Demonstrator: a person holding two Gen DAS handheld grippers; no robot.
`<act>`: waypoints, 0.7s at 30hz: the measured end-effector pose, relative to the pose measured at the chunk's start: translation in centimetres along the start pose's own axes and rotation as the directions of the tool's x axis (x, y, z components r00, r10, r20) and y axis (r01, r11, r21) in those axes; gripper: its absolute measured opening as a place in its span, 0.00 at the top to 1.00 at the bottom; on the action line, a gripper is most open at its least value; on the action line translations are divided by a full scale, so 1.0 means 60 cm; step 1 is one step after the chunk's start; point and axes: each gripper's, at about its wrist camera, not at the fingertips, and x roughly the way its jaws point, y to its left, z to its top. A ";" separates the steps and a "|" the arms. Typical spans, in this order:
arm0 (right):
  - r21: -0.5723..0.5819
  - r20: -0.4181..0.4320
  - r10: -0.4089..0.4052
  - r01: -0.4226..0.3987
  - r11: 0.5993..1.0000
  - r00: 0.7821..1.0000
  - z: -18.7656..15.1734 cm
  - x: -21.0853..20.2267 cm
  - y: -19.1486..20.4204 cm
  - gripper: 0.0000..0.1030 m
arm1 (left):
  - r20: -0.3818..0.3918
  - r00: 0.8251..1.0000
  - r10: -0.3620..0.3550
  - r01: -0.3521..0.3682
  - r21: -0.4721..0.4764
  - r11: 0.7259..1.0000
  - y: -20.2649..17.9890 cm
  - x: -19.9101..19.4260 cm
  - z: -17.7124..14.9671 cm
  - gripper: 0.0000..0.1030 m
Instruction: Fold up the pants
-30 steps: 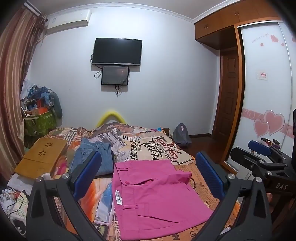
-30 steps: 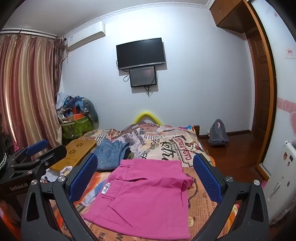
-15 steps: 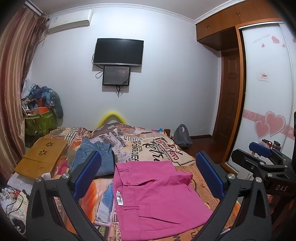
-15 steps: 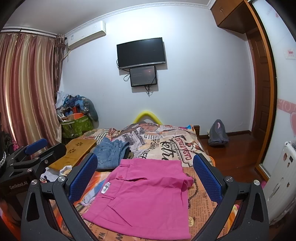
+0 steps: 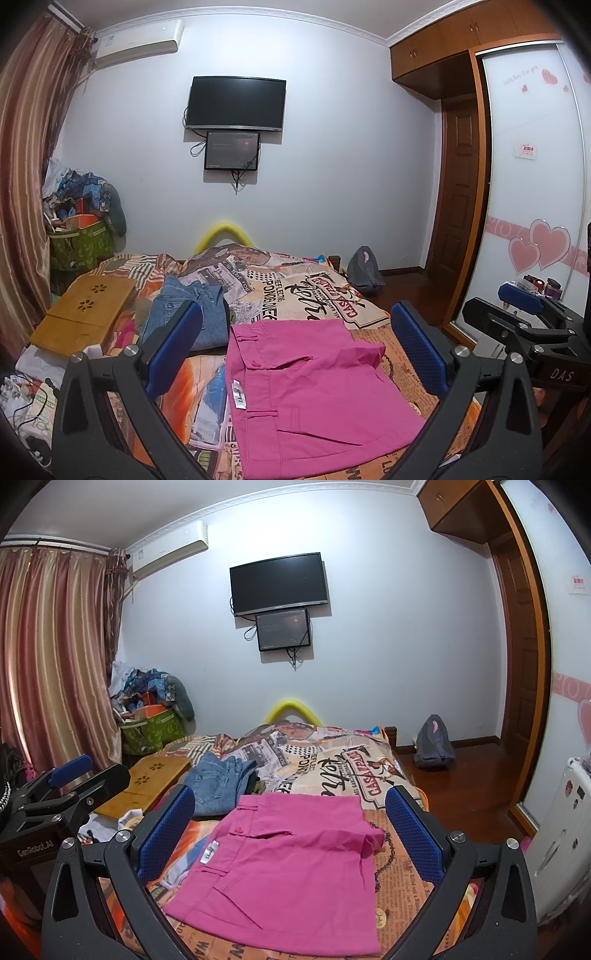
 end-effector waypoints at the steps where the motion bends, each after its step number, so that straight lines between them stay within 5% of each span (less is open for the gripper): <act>1: 0.000 0.000 -0.001 0.001 1.000 1.000 0.000 -0.001 0.000 0.00 | -0.002 1.000 0.000 0.000 0.000 1.000 0.000 0.001 0.000 0.00; 21: 0.001 -0.005 0.000 0.000 1.000 1.000 0.000 -0.003 -0.001 0.00 | -0.001 1.000 0.004 -0.004 0.000 1.000 0.001 0.001 -0.002 0.00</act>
